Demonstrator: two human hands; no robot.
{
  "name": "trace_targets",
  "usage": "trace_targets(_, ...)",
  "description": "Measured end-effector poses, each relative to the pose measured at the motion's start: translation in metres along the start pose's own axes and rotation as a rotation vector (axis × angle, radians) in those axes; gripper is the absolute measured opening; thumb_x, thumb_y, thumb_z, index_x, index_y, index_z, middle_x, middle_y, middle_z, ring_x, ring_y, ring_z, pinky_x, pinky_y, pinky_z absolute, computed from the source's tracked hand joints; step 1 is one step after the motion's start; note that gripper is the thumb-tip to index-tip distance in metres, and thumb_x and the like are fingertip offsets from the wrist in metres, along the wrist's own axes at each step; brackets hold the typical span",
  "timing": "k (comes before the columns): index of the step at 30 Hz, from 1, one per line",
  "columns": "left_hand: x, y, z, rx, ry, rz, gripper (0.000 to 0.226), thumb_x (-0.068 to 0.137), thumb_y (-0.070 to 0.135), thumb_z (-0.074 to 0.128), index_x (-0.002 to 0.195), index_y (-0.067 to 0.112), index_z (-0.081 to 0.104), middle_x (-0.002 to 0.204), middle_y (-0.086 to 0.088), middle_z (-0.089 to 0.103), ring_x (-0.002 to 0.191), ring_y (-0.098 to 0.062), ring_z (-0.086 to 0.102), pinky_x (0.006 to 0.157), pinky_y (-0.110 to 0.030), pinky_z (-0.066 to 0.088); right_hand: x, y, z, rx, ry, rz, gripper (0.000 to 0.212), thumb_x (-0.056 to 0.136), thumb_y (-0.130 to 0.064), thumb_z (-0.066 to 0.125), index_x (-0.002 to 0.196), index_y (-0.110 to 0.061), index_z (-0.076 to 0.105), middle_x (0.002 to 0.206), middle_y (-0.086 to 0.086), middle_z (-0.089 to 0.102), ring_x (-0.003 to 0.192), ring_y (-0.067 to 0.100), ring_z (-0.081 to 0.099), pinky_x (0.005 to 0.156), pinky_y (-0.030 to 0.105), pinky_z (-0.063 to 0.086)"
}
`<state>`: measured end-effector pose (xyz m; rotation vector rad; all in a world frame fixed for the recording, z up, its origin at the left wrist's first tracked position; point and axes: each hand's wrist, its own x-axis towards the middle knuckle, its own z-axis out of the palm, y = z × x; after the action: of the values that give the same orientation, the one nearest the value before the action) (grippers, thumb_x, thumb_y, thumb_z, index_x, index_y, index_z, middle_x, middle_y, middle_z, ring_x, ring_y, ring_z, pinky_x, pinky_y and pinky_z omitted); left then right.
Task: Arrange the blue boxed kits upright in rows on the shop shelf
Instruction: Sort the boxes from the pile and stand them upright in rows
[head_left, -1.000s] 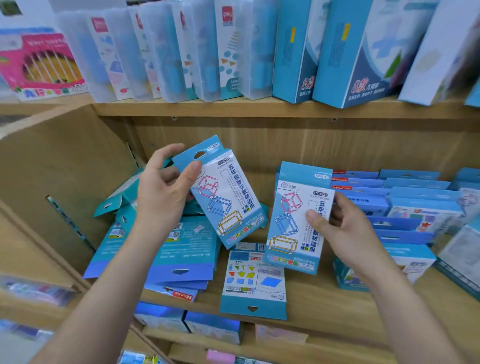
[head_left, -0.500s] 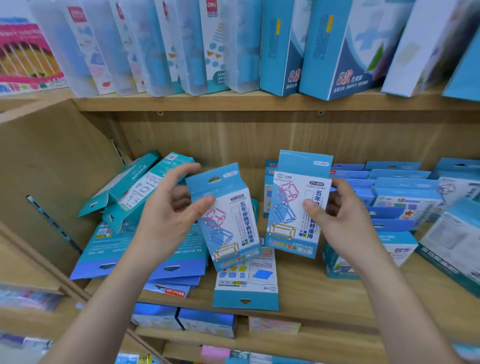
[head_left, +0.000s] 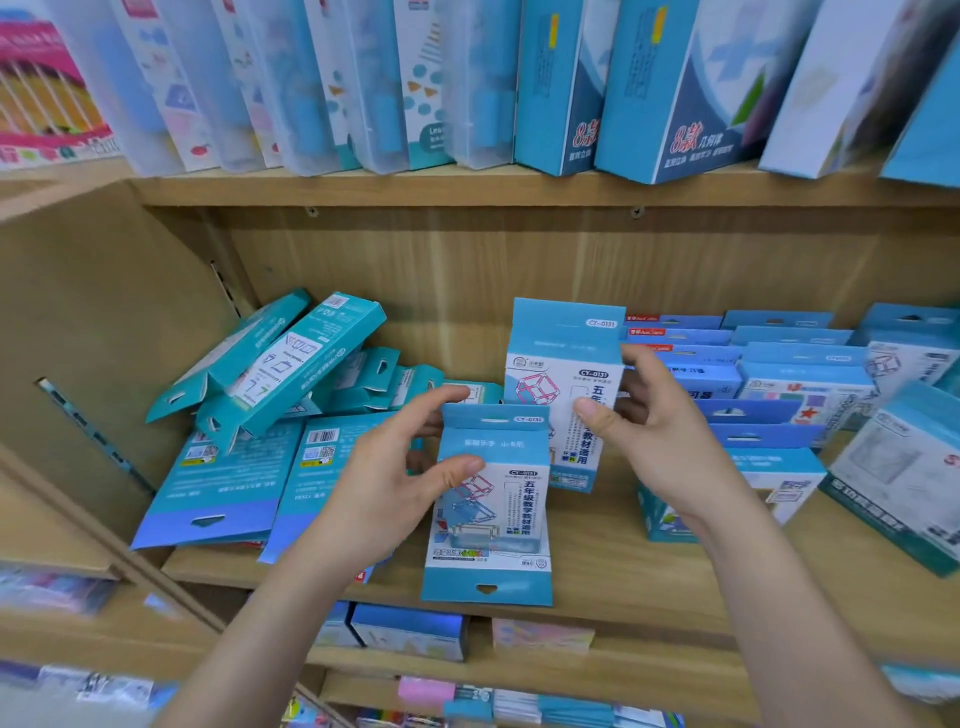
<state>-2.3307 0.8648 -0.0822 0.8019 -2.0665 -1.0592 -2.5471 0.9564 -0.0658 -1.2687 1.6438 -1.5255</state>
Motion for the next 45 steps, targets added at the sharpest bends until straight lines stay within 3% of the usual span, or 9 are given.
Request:
trace_targets(5,-0.005,-0.002,0.007,0.038,0.042,0.018,0.053,0.078,0.041,0.062,0.123,0.056,0.038,0.124,0.014,0.059,0.112,-0.005,0.056,0.084,-0.021,0.051,0.0,0.002,0.011,-0.039,-0.198,0.006,0.031,0.09,-0.027,0.057,0.121,-0.031,0.05,0.117,-0.006,0.064,0.104,0.002,0.061,0.089,0.02,0.049)
trace_targets(9,-0.01,-0.003,0.014,0.103,0.028,0.008,0.068,0.084,0.032,0.067,0.131,0.056,0.024,0.12,0.019,0.063,0.099,-0.003,0.064,0.085,-0.037,0.054,-0.005,0.011,0.019,-0.095,-0.301,0.097,0.038,0.088,-0.043,0.045,0.125,-0.035,0.047,0.121,-0.017,0.06,0.112,-0.007,0.055,0.098,0.023,0.044)
trace_targets(13,-0.013,-0.01,0.02,0.065,0.027,-0.009,0.085,0.079,0.024,0.073,0.131,0.061,0.018,0.113,0.021,0.066,0.101,-0.014,0.066,0.088,-0.049,0.052,-0.011,0.006,0.017,-0.061,-0.351,0.183,0.018,0.091,-0.049,0.034,0.105,-0.053,0.044,0.1,-0.054,0.043,0.089,-0.041,0.035,0.074,-0.009,0.031)
trace_targets(18,-0.015,-0.011,0.026,0.032,0.074,-0.058,0.09,0.08,0.025,0.072,0.131,0.066,0.011,0.11,0.017,0.068,0.102,-0.013,0.066,0.089,-0.047,0.052,-0.017,0.01,0.029,-0.287,-0.347,0.078,0.1,0.065,-0.057,0.078,0.143,-0.044,0.018,0.136,-0.03,0.035,0.123,-0.013,0.033,0.096,0.01,0.029)
trace_targets(23,-0.017,-0.009,0.032,0.016,0.03,-0.082,0.092,0.083,0.015,0.07,0.132,0.065,0.01,0.12,0.02,0.061,0.108,-0.006,0.062,0.092,-0.042,0.052,-0.021,0.013,0.037,-0.329,-0.151,0.001,0.103,0.065,-0.036,0.085,0.142,-0.04,0.017,0.11,-0.042,0.039,0.097,-0.032,0.037,0.076,-0.007,0.03)
trace_targets(26,-0.01,-0.006,0.027,-0.135,-0.041,-0.128,0.091,0.081,0.004,0.07,0.136,0.055,0.019,0.13,0.016,0.056,0.114,-0.005,0.058,0.092,-0.039,0.052,-0.019,0.007,0.028,-0.357,-0.161,0.007,0.107,0.063,-0.033,0.087,0.139,-0.047,0.013,0.112,-0.038,0.042,0.107,-0.013,0.046,0.099,0.019,0.041)
trace_targets(30,0.018,0.008,0.022,-0.176,-0.18,-0.1,0.09,0.072,0.004,0.079,0.134,0.046,0.03,0.122,0.01,0.06,0.115,-0.004,0.056,0.092,-0.029,0.05,-0.009,-0.013,0.008,-0.359,-0.216,-0.041,0.105,0.063,-0.022,0.087,0.129,-0.061,0.015,0.118,-0.024,0.055,0.108,0.0,0.057,0.096,0.036,0.049)
trace_targets(37,0.064,0.024,0.053,-0.029,-0.194,-0.026,0.087,0.064,0.018,0.087,0.131,0.036,0.034,0.112,0.022,0.059,0.107,0.012,0.053,0.087,-0.015,0.046,0.011,-0.038,-0.041,-0.727,-0.131,-0.159,0.101,0.065,-0.03,0.084,0.139,-0.043,0.016,0.133,-0.015,0.041,0.126,0.01,0.041,0.101,0.034,0.039)
trace_targets(45,0.077,-0.002,0.093,-0.052,-0.292,-0.135,0.088,0.058,0.023,0.086,0.128,0.036,0.035,0.117,0.009,0.061,0.111,-0.006,0.057,0.095,-0.042,0.049,0.027,-0.02,-0.049,-1.226,-0.237,-0.087,0.094,0.074,-0.041,0.074,0.148,-0.033,0.016,0.145,-0.009,0.029,0.136,0.012,0.023,0.101,0.041,0.024)
